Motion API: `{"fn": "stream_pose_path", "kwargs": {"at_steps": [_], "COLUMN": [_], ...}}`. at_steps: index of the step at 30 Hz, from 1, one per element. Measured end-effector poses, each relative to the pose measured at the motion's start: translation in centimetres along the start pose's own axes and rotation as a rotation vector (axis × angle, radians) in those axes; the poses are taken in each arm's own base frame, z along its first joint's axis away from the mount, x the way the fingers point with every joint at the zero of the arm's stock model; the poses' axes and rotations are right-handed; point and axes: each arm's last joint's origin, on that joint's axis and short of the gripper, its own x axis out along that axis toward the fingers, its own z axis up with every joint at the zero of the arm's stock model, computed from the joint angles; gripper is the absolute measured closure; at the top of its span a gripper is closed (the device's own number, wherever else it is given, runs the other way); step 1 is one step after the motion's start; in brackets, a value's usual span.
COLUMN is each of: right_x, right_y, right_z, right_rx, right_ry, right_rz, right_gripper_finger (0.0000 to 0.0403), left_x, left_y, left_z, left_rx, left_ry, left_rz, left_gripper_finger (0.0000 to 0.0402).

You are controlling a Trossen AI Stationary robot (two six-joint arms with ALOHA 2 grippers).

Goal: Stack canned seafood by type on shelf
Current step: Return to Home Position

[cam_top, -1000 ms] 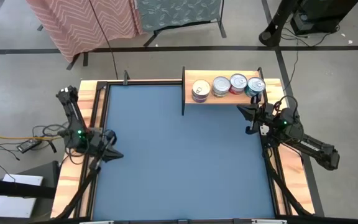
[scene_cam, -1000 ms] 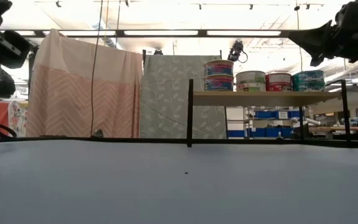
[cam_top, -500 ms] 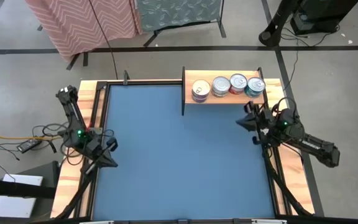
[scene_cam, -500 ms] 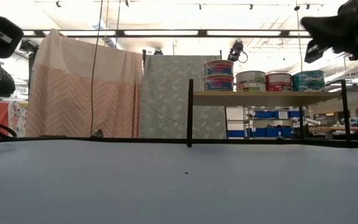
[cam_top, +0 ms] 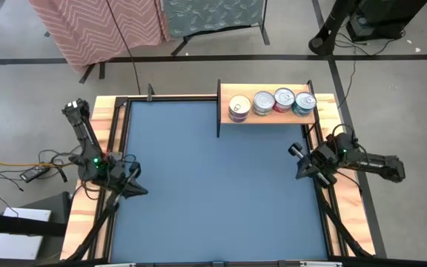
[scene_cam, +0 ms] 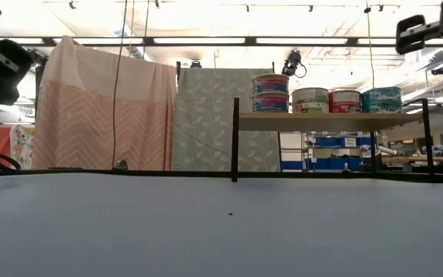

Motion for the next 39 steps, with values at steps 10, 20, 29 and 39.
{"fn": "stream_pose_path", "kwargs": {"at_steps": [10,20,29,39], "right_x": [0.6,1.0,1.3,1.8], "right_y": [0.2,0.3,1.0,2.2], "right_z": [-2.0,-2.7,-3.7,-3.9], "right_rx": [0.144,0.019,0.088,0.082], "right_ry": [0.107,0.135,0.216,0.238], "right_rz": [-0.1,-0.352,-0.387,-0.385], "right_gripper_finger": [0.0396,0.0396,0.0396,0.0396], "left_x": [0.6,1.1,1.2,1.0], "left_y": [0.3,0.0,-0.9,-2.1], "left_z": [-1.4,-1.4,-1.0,-0.4], "left_rx": [-0.067,0.122,0.176,0.255], "left_ry": [0.04,0.019,0.05,0.029], "left_rz": [0.146,0.181,-0.073,-0.406], "left_gripper_finger": [0.0398,0.0398,0.0398,0.0398]}}
